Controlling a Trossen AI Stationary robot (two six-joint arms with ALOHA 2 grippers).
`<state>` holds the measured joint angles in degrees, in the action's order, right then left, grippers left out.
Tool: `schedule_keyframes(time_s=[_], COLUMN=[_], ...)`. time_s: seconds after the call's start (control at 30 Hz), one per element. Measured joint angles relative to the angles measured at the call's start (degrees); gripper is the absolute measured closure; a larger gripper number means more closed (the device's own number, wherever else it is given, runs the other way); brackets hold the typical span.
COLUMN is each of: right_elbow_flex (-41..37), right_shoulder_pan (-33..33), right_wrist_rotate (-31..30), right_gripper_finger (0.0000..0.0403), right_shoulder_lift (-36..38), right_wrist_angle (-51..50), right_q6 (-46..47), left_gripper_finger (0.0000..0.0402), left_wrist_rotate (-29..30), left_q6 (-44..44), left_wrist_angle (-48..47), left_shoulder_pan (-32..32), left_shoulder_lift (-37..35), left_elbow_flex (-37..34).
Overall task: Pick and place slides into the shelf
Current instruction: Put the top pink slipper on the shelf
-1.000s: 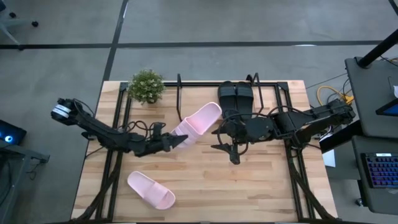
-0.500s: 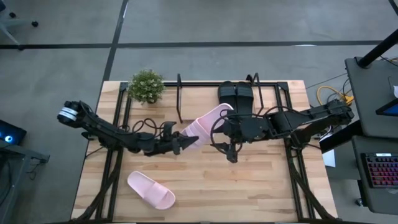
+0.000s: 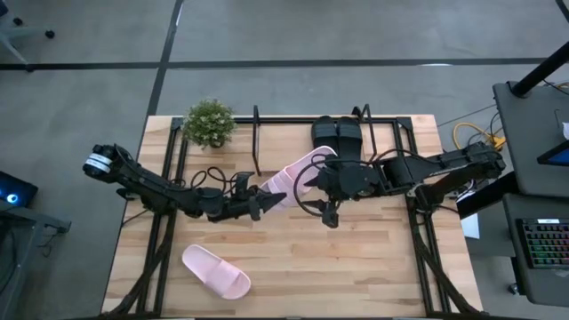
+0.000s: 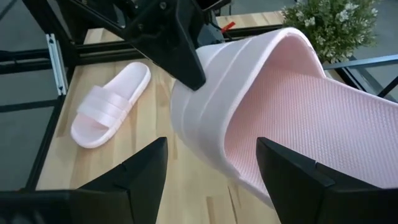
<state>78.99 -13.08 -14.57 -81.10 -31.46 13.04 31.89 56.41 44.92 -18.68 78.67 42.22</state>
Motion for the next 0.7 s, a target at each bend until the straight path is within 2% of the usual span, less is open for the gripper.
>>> schedule_keyframes(time_s=[0.53,0.7], right_elbow_flex=[-0.3,-0.7], right_shoulder_pan=[0.3,0.9], right_wrist_rotate=[1.0,1.0], right_gripper_finger=[0.0169,0.0184], right_shoulder_lift=[0.0,0.0], right_wrist_angle=[1.0,0.9], right_q6=[0.1,0.1], left_gripper_finger=[0.0401,0.0401], left_wrist_rotate=[-0.9,-1.0], left_q6=[0.0,-0.3], left_wrist_angle=[-0.5,-0.5], left_shoulder_pan=[1.9,2.6], left_shoulder_lift=[0.0,0.0], left_elbow_flex=[1.0,1.4])
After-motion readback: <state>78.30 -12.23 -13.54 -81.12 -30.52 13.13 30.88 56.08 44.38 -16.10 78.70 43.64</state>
